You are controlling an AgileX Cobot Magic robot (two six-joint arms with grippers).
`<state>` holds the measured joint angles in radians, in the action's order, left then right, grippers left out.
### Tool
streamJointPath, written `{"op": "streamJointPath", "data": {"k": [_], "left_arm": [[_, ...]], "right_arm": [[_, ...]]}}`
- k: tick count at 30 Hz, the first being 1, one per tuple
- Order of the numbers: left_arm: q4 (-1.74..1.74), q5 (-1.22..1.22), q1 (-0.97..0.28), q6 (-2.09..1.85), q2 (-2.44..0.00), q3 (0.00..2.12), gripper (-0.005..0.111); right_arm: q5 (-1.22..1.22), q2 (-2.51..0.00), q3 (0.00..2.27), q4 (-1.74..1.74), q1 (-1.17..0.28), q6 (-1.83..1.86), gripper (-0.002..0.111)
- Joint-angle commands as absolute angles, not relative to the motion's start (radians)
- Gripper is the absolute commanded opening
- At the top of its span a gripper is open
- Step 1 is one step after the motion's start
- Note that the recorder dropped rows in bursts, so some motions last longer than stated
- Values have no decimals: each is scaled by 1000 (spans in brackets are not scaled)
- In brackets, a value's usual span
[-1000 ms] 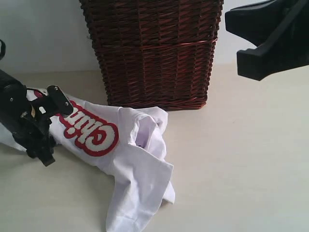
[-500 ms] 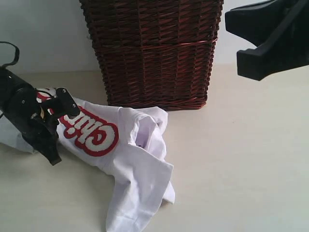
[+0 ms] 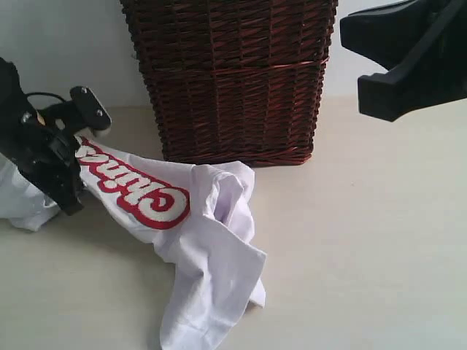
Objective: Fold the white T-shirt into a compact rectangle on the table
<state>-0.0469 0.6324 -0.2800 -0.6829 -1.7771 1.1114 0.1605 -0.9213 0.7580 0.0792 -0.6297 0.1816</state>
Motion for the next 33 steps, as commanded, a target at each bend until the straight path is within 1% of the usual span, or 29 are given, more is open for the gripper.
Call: {"op": "streamJointPath", "data": {"k": [1, 6, 10, 13, 15, 17, 20, 21, 22, 24, 25, 26, 27, 33], "left_arm": [[40, 811, -279, -762, -1687, 1152, 0], [77, 989, -279, -801, -1597, 1193, 0], [282, 1077, -279, -910, -1505, 1282, 0], [401, 1197, -279, -953, -1450, 1386, 0], [385, 1221, -279, -953, -1448, 1431, 0], [273, 1221, -279, -931, -1448, 1419, 0], [50, 1221, -279, -912, -1463, 1318, 0], [-35, 1221, -279, -908, -1472, 1270, 3], [-104, 1221, -279, -891, -1477, 1235, 10], [-225, 1191, -279, -859, -1479, 1180, 36], [-244, 1157, -279, -855, -1479, 1172, 54], [-244, 1133, -279, -847, -1479, 1172, 66], [-243, 1096, -282, -811, -1477, 1172, 71], [-222, 1051, -344, -776, -1429, 1174, 71]], "right_arm": [[167, -921, 752, 77, -625, 178, 0], [169, -921, 752, 75, -625, 178, 0], [178, -921, 752, 77, -625, 171, 0], [210, -939, 752, 79, -625, 171, 0], [234, -971, 752, 79, -625, 171, 0], [250, -1007, 752, 79, -627, 173, 0], [263, -1059, 752, 79, -627, 173, 0], [263, -1070, 752, 79, -627, 173, 0], [263, -1072, 752, 79, -627, 173, 0], [263, -1072, 752, 79, -627, 173, 0], [263, -1072, 752, 79, -627, 173, 0], [263, -1072, 752, 79, -627, 173, 0], [261, -1072, 752, 79, -627, 173, 0], [261, -1072, 752, 79, -627, 173, 0]]}}
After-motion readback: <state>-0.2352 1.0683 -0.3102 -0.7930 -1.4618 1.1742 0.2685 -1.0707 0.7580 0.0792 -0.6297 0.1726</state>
